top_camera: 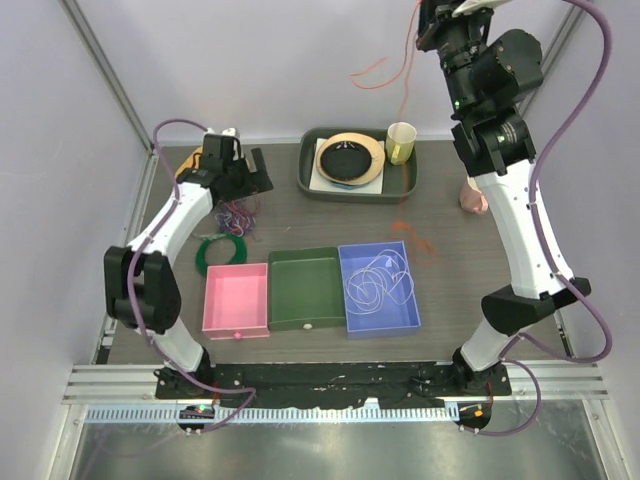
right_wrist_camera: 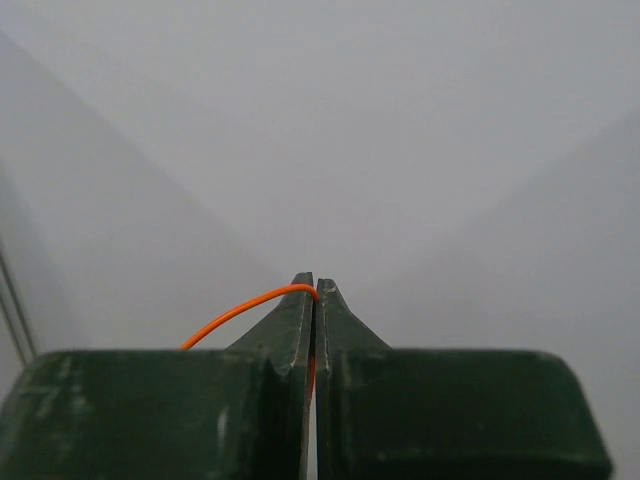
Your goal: Untangle the cables
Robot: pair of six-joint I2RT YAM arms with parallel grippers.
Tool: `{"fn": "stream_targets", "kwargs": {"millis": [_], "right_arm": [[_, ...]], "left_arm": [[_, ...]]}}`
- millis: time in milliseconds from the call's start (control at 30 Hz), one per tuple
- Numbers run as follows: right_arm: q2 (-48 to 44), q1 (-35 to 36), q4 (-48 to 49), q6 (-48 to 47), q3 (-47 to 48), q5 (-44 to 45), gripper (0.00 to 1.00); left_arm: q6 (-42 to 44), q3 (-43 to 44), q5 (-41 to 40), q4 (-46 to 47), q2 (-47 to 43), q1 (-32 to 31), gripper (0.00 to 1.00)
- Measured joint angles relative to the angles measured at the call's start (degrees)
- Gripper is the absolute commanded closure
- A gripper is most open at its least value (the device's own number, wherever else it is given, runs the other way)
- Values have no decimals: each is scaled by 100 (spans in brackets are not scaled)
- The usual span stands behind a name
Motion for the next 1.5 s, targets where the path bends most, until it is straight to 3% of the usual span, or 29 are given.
{"fn": "stream_targets", "kwargs": {"millis": [167, 300, 533, 800, 900, 933, 1000, 1100, 1233, 1500], "right_arm": [[319, 114, -7, 586, 262, -284, 99], [487, 529, 319, 752, 409, -129, 99], [1123, 1499, 846, 570, 975, 599, 99], [1480, 1497, 990, 739, 1043, 984, 99], [1478, 1497, 1095, 817, 1043, 1086, 99], [1478, 1497, 1167, 822, 1043, 1117, 99], [1475, 1499, 1263, 815, 1043, 1220, 99], [1475, 1499, 1373, 761, 1043, 1397, 99], [1379, 1499, 1519, 728, 918, 1534, 99], [1080, 1497, 1547, 730, 756, 1613, 99]], "left_arm": [[651, -411, 529, 793, -785, -627, 0], [997, -800, 1309, 1327, -833, -942, 0], [1248, -562, 2004, 1668, -11, -1268, 0], [1665, 706, 1884, 1178, 1353, -1556, 0], [1694, 1071, 1891, 1049, 1700, -1532, 9], [1705, 1088, 1884, 1027, 1746, -1530, 18], [1698, 1071, 1867, 942, 1770, -1526, 22], [1652, 940, 1864, 981, 1770, -1526, 44], [1547, 870, 1875, 981, 1808, -1526, 50], [1279, 1176, 2127, 1161, 2065, -1526, 36]]}}
